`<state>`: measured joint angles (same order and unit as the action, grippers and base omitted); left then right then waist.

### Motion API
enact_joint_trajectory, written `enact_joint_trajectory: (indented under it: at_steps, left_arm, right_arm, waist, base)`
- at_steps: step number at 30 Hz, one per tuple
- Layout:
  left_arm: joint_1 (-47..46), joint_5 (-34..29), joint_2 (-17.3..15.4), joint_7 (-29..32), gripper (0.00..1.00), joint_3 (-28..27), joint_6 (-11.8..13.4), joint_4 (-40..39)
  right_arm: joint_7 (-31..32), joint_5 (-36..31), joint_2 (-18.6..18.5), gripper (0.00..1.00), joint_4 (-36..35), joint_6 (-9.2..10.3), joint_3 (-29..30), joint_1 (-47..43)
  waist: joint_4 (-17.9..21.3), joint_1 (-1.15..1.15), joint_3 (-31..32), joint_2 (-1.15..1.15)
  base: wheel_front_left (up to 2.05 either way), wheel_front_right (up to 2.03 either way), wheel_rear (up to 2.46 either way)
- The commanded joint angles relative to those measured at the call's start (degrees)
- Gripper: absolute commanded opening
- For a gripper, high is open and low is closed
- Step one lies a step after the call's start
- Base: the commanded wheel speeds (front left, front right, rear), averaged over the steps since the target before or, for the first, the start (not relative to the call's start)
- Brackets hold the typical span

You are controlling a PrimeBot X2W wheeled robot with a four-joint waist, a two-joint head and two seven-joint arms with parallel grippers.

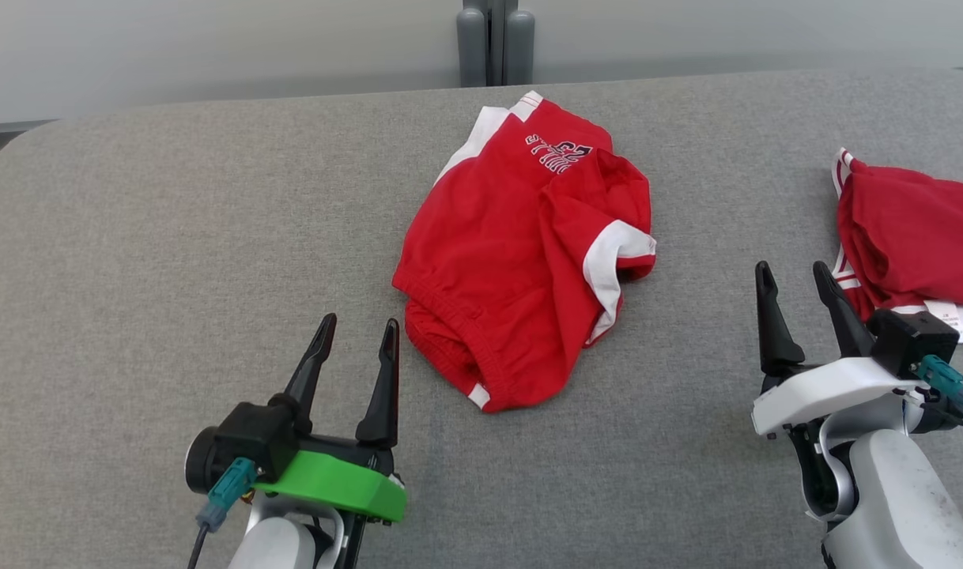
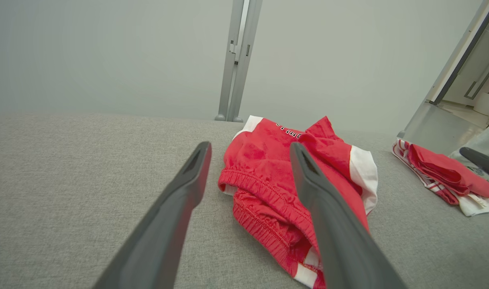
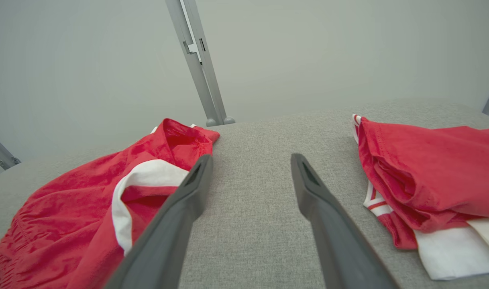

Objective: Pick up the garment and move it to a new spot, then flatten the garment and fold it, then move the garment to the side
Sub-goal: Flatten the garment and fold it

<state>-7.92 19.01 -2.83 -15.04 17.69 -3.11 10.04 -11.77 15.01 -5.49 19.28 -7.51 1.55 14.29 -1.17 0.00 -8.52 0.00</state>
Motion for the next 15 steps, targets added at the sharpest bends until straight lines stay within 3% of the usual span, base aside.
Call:
enact_joint_trajectory:
  at_steps: [1,4,9,15]
  left_arm:
    - [-0.3,-0.6,-0.1,-0.2,1.00,-0.3,-0.5,-0.1]
    - [-0.5,-1.6,-0.1,-0.2,1.00,0.1,-0.8,0.2]
    - [-1.5,-10.8,-1.3,-0.2,1.00,5.3,-2.8,3.1]
    - [-4.6,-21.3,-6.7,-0.2,1.00,14.7,-3.8,6.8]
  right_arm:
    - [-0.1,-0.2,0.1,1.00,-0.5,0.04,0.1,0.3]
    - [-0.2,-0.1,0.2,1.00,-0.7,0.04,0.5,0.6]
    - [-0.3,-0.2,0.4,1.00,-0.8,0.04,0.9,0.5]
    - [-0.3,-0.5,0.7,1.00,-0.7,0.04,0.8,1.0]
  waist:
    - [0.3,0.00,-0.5,0.00]
    - [0.5,0.00,-0.8,0.00]
    - [0.9,0.00,-1.5,0.00]
    - [1.6,0.00,-2.3,0.00]
  base:
    - [0.00,0.00,0.00]
    - [0.00,0.00,0.00]
    - [0.00,0.00,0.00]
    - [0.00,0.00,0.00]
